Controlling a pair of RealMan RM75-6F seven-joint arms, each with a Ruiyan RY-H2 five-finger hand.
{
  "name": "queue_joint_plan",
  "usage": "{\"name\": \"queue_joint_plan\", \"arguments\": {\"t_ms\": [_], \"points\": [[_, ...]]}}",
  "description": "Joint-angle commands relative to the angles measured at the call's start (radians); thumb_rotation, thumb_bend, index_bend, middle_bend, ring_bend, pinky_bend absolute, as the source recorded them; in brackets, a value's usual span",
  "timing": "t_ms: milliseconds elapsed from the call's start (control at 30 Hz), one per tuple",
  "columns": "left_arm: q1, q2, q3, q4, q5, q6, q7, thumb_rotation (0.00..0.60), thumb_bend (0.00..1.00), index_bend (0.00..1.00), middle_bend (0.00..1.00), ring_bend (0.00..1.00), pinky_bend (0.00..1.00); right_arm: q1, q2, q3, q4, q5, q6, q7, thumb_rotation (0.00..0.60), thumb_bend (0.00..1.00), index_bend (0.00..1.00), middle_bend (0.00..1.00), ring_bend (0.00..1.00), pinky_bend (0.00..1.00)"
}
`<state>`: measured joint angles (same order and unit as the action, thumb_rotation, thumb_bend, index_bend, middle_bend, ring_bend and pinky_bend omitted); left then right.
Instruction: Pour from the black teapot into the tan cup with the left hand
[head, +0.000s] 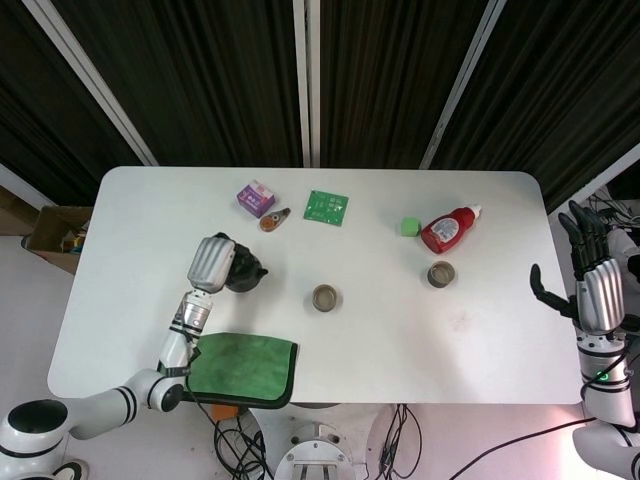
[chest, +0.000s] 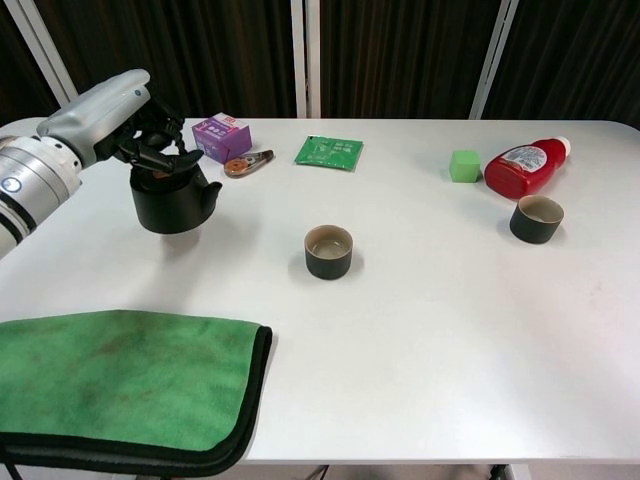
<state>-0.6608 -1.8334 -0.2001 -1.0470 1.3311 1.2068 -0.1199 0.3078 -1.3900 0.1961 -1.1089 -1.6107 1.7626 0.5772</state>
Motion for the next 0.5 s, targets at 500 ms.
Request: {"name": "queue_joint_plan", "arguments": {"t_ms": [500], "points": [[0.027,-0.051,0.023,0.138,0.038,0.007,-0.056,0.6,0.34,0.97,1.0,0.9,0.49,0.0,-0.009,-0.004,0.007,-0.001,-0.003,-0.006,0.6,0.48,0.0,0.01,0.0,0.0]]}}
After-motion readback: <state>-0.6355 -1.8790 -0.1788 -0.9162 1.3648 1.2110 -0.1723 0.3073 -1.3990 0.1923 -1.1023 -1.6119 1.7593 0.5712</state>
